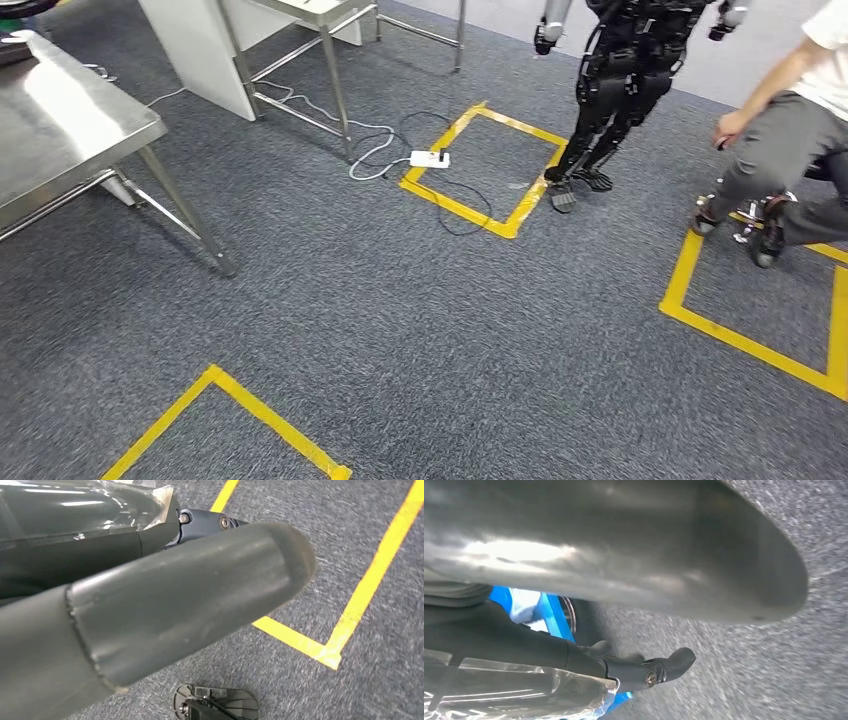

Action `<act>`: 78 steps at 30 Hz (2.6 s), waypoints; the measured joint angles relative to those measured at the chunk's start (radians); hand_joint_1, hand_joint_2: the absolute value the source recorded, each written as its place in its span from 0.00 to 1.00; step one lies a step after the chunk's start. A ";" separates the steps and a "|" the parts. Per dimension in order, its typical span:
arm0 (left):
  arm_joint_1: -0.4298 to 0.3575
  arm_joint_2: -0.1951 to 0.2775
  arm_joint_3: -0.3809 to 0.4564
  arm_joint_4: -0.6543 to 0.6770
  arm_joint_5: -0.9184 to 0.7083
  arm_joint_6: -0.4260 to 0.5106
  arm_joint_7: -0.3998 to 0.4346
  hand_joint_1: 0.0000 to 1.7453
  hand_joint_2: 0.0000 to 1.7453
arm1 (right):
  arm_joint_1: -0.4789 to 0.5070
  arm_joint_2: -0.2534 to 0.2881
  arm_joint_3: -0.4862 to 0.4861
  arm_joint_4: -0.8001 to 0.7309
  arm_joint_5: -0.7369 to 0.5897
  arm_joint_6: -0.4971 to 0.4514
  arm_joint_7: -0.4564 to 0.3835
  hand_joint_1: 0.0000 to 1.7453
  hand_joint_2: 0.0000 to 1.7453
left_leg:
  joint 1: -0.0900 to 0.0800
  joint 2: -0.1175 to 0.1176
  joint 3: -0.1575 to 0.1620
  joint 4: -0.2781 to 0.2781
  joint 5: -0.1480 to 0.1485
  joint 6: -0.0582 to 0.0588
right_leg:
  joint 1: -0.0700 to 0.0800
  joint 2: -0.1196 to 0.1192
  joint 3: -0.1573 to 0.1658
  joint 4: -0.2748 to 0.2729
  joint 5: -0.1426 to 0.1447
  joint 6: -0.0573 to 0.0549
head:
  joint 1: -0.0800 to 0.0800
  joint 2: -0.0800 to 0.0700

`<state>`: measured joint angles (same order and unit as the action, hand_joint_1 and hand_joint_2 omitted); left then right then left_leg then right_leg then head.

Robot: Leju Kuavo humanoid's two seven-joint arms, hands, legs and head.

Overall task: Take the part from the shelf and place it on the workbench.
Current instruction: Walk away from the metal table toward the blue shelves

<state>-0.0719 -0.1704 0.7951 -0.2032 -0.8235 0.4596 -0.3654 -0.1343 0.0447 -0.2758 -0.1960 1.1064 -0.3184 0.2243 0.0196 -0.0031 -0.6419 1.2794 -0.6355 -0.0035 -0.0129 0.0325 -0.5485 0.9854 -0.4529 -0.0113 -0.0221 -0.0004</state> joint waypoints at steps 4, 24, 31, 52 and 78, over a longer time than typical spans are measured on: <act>0.000 0.000 0.000 0.000 0.002 -0.001 0.002 0.00 0.00 | -0.001 0.000 0.000 0.000 0.001 0.007 0.000 0.00 0.00 | 0.009 -0.047 0.098 -0.223 0.121 0.005 | 0.004 0.054 -0.006 0.015 -0.002 0.007 | -0.001 0.000; -0.006 -0.002 0.000 0.000 0.009 -0.028 0.016 0.00 0.00 | -0.002 0.002 0.000 0.000 0.004 0.010 0.000 0.00 0.00 | 0.006 0.118 0.142 -0.280 0.118 0.001 | -0.016 -0.073 -0.027 0.025 -0.005 0.052 | 0.003 0.000; -0.003 -0.003 0.000 0.003 0.004 -0.081 0.090 0.00 0.00 | -0.002 0.000 0.000 0.000 0.011 0.013 0.000 0.00 0.00 | 0.008 0.003 -0.011 0.025 -0.018 0.014 | 0.004 0.009 -0.029 0.023 0.001 0.013 | -0.003 0.000; -0.005 -0.003 -0.022 0.004 -0.057 -0.263 0.373 0.00 0.00 | -0.014 -0.002 0.000 0.000 0.032 0.033 0.001 0.00 0.00 | -0.019 0.107 0.122 -0.280 0.138 0.036 | -0.002 -0.111 -0.017 0.016 -0.013 0.065 | 0.006 0.000; -0.006 -0.001 -0.025 0.004 -0.057 -0.269 0.377 0.00 0.00 | -0.004 -0.004 -0.007 0.001 0.031 0.042 -0.002 0.00 0.00 | -0.010 0.060 0.100 -0.284 0.162 0.060 | -0.005 -0.025 -0.154 0.276 -0.100 0.056 | 0.003 0.000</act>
<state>-0.0778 -0.1718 0.7706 -0.1991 -0.8801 0.1904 0.0118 -0.1384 0.0411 -0.2833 -0.1953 1.1376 -0.2762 0.2225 0.0098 0.0569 -0.5421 0.9956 -0.4734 0.0565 -0.0177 0.0072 -0.7028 1.2619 -0.5531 0.0449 -0.0189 -0.0004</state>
